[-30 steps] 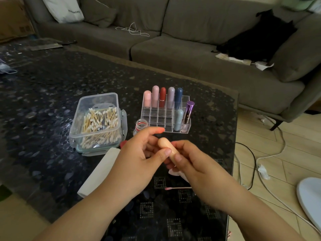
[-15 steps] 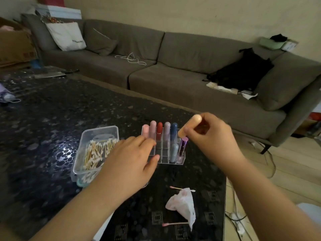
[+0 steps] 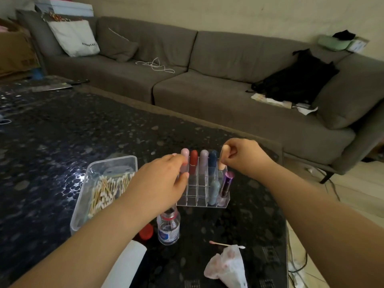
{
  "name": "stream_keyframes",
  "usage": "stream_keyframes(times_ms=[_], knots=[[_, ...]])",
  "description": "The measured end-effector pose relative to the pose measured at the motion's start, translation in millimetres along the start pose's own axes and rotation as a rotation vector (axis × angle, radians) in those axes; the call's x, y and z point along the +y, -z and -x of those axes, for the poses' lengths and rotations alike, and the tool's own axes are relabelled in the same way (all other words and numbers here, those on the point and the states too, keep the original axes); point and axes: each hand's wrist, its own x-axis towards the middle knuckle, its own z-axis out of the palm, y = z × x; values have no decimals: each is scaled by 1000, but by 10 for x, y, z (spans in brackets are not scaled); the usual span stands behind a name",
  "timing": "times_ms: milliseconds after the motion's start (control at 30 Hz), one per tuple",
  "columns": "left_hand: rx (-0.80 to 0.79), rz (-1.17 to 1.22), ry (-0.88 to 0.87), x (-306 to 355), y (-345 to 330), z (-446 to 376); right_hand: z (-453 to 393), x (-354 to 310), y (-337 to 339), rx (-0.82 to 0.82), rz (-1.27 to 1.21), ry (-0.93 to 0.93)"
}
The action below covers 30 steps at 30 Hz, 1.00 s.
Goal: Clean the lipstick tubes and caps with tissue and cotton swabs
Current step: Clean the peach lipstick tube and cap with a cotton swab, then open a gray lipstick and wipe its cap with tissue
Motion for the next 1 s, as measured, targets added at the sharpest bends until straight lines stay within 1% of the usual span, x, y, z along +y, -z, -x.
stream_keyframes(times_ms=[300, 333, 400, 467, 500, 567, 633, 667, 767, 867, 1000], knots=[[23, 39, 14, 30, -33, 56, -2, 44, -72, -52, 27, 0], [21, 43, 14, 47, -22, 66, 15, 27, -40, -39, 43, -5], [20, 58, 14, 81, 0, 87, 89, -24, 58, 58, 43, 36], [16, 68, 15, 120, 22, 113, 249, -126, 147, 161, 25, 160], [10, 69, 15, 138, 26, 127, 346, -178, 165, 167, 61, 234], [-8, 56, 12, 181, 33, 158, 516, -256, 111, 100, 259, 340], [-20, 51, 10, 206, 41, 199, 589, -271, -16, 7, 501, 346], [-19, 53, 10, 207, 44, 220, 595, -267, -65, -28, 575, 321], [-5, 64, 9, 189, 49, 269, 580, -250, -151, -80, 625, 259], [9, 81, 10, 175, 64, 287, 564, -273, -148, -113, 630, 246], [91, 91, 2, 189, 128, 338, 649, -370, 87, -54, 556, 264]])
